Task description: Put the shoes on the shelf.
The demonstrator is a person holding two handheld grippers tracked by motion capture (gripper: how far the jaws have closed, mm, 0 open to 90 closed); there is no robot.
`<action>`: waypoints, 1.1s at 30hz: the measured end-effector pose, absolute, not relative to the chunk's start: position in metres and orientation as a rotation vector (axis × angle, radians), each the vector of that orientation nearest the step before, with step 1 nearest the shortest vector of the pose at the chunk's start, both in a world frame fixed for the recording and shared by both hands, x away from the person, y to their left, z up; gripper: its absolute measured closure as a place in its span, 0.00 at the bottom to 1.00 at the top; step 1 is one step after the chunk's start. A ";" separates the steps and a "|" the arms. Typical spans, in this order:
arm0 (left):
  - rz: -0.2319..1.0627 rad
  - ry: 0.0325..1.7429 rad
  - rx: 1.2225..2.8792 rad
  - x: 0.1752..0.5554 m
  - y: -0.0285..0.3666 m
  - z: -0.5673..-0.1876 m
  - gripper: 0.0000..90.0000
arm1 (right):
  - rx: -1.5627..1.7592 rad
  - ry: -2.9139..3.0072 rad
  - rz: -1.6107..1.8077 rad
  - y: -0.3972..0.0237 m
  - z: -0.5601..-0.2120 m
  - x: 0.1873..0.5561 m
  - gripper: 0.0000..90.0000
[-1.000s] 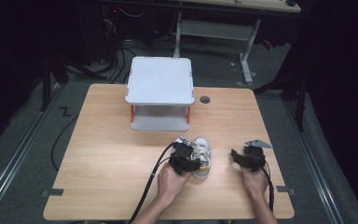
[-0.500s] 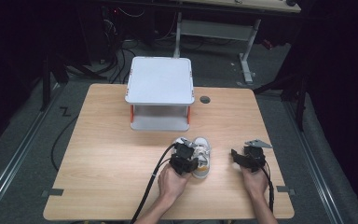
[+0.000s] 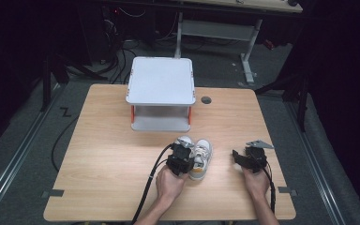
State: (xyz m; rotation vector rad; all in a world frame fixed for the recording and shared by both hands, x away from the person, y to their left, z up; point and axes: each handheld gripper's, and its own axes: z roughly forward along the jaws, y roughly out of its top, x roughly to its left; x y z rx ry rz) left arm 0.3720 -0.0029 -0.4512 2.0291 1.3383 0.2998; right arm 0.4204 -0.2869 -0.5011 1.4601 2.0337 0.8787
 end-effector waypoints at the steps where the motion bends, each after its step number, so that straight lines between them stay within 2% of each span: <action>1: 0.299 1.335 2.030 0.372 -0.002 -0.451 0.90 | 1.460 2.034 0.879 -0.287 -0.501 0.420 0.44; 18: 0.284 1.239 2.035 0.363 0.023 -0.445 0.91 | 1.457 2.036 0.880 -0.287 -0.501 0.420 0.43; 33: 0.311 1.246 1.994 0.361 0.054 -0.427 0.91 | 1.459 2.036 0.880 -0.287 -0.501 0.420 0.43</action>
